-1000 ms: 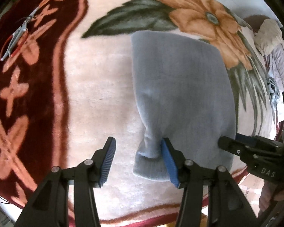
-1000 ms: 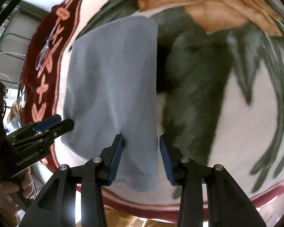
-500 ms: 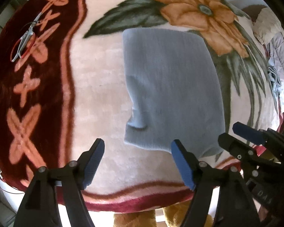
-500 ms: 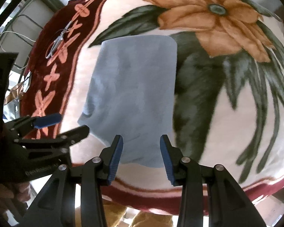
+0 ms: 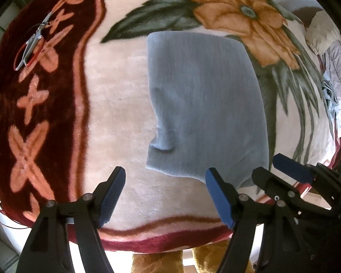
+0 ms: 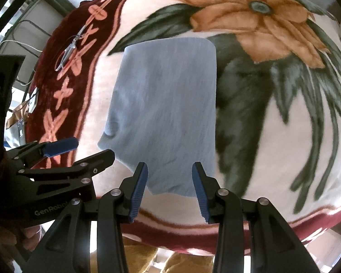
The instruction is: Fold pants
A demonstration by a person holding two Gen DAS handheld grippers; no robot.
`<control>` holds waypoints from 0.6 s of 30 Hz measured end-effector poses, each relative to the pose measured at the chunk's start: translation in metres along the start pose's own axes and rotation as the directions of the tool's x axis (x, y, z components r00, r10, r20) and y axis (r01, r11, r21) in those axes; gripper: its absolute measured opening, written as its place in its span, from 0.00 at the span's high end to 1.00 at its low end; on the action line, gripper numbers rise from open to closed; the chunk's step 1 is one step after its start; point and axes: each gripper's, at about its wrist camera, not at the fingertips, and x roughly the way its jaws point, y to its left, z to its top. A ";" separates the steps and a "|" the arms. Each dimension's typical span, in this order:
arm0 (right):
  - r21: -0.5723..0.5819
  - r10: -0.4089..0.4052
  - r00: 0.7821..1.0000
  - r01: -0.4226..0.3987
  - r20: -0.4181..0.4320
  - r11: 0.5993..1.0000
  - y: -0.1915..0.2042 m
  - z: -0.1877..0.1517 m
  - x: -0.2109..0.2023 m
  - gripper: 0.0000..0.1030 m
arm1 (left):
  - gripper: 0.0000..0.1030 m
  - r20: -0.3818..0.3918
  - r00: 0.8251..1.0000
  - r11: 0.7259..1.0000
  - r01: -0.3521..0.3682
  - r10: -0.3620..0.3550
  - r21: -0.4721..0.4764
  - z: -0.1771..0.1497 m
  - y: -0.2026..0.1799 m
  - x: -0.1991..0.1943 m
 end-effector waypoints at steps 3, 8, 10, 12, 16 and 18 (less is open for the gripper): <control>0.005 0.001 1.000 -0.001 -0.007 1.000 -0.001 -0.001 0.002 0.60 | 0.26 0.000 1.000 1.000 -0.007 0.007 -0.003 -0.001 -0.001 0.001; 0.010 0.003 1.000 -0.003 -0.011 1.000 -0.003 -0.001 0.003 0.60 | 0.26 -0.004 1.000 1.000 -0.017 0.017 0.011 -0.002 -0.002 0.004; 0.015 0.005 1.000 -0.005 -0.011 1.000 -0.003 -0.001 0.004 0.60 | 0.26 -0.004 1.000 1.000 -0.015 0.015 0.010 -0.002 -0.001 0.004; 0.018 0.006 1.000 -0.005 -0.013 1.000 -0.003 -0.001 0.005 0.60 | 0.26 -0.005 1.000 1.000 -0.013 0.013 0.007 -0.002 -0.002 0.005; 0.020 0.007 1.000 -0.007 -0.017 1.000 -0.003 -0.002 0.006 0.60 | 0.26 -0.007 1.000 1.000 -0.017 0.017 0.010 -0.003 -0.002 0.006; 0.020 0.007 1.000 -0.007 -0.019 1.000 -0.004 -0.002 0.006 0.60 | 0.26 -0.008 1.000 1.000 -0.015 0.015 0.005 -0.003 -0.002 0.006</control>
